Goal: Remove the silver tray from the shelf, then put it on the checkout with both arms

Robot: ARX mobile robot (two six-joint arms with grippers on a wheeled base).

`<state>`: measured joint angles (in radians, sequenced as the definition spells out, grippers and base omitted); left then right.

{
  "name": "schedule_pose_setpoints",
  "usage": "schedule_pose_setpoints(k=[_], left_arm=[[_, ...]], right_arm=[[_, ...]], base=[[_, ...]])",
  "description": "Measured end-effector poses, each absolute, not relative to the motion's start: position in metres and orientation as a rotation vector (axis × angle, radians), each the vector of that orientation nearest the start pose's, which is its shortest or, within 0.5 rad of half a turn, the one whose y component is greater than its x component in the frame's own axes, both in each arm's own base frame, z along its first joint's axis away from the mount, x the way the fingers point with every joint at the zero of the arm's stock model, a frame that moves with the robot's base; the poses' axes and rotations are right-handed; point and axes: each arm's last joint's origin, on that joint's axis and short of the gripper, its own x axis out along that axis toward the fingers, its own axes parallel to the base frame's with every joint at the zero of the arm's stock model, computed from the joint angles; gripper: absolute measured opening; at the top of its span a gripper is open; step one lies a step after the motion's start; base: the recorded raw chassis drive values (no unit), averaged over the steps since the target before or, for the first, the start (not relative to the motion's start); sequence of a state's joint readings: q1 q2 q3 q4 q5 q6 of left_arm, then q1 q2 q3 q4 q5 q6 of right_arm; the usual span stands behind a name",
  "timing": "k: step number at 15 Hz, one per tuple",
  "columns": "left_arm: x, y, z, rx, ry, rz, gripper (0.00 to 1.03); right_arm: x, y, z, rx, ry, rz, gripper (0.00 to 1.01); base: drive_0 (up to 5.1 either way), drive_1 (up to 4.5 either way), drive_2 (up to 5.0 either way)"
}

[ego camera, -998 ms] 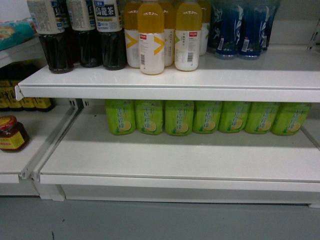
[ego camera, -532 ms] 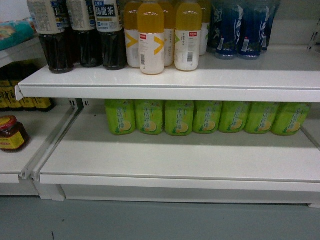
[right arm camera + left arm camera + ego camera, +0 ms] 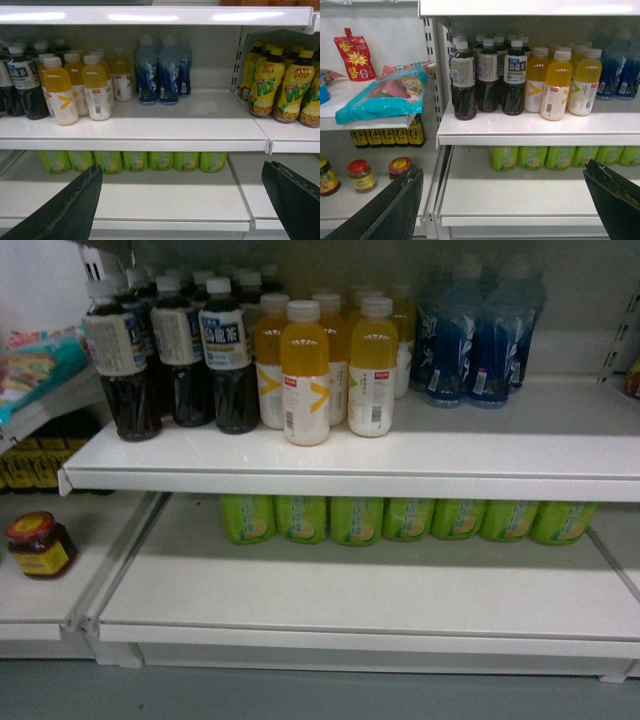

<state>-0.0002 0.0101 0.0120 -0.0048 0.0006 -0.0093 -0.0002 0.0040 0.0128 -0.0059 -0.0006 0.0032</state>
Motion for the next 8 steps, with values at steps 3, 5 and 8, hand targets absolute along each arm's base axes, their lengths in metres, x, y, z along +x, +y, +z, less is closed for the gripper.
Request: schedule_pose_setpoints(k=[3,5,8], left_arm=[[0.0976,0.0,0.1663,-0.009,0.003,0.0,0.98],[0.0976,0.0,0.1664,-0.01,0.002,0.001,0.98],[0.0976,0.0,0.1664,-0.009,0.002,0.0,0.98]], right_arm=[[0.0972,0.0,0.1671,0.002,-0.004,-0.001,0.98],[0.0972,0.0,0.1671,0.002,-0.004,0.0,0.98],[0.0972,0.0,0.1672,0.003,-0.005,0.0,0.98]], base=[[0.0,0.0,0.0],[0.0,0.0,0.0],[0.0,0.0,0.0]])
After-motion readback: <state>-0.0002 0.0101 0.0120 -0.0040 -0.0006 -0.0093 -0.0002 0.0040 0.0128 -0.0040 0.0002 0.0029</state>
